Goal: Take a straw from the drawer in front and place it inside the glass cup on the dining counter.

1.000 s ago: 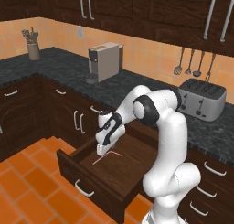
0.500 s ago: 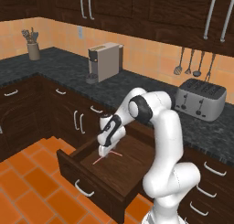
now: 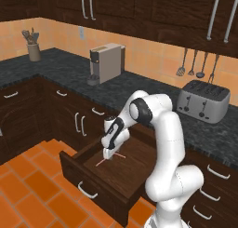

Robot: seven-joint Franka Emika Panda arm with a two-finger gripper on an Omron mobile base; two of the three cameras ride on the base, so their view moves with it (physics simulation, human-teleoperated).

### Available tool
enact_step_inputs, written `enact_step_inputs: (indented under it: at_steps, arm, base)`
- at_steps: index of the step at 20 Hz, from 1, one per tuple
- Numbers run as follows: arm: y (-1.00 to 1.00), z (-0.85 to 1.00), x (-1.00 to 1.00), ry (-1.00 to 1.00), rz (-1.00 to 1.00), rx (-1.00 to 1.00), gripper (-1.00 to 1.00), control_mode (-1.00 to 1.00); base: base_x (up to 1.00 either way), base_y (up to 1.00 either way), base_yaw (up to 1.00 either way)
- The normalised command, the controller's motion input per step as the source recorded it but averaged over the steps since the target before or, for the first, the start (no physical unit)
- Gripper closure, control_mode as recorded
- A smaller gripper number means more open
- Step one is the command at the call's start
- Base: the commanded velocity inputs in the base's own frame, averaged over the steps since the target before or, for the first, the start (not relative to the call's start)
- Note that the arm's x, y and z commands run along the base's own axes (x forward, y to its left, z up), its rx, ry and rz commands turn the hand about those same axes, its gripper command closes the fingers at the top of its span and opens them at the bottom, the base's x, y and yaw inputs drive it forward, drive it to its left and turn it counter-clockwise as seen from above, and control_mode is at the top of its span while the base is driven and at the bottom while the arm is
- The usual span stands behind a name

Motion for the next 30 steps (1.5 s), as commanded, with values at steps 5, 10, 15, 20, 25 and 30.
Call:
enact_step_inputs:
  at_steps: [5,10,15,20,25,30]
  arm:
    - [-0.04,-0.41,0.09,0.0,0.05,0.0,-1.0,-1.0]
    - [0.01,-0.83,-0.24,0.0,0.05,-0.02,1.0,-1.0]
    - [0.0,-0.61,-0.33,0.0,0.03,-0.01,1.0,-1.0]
    - [0.03,-0.34,-0.38,0.0,0.01,0.0,1.0,-1.0]
    - [0.12,-0.12,-0.47,0.0,0.0,0.0,1.0,-1.0]
    - [0.09,0.14,-0.31,-0.01,0.0,0.0,1.0,-1.0]
  base:
    - [0.0,0.0,0.0]
    - [0.0,0.0,0.0]
    - [0.0,0.0,0.0]
    - [0.0,0.0,0.0]
    - [0.0,0.0,0.0]
    - [0.0,0.0,0.0]
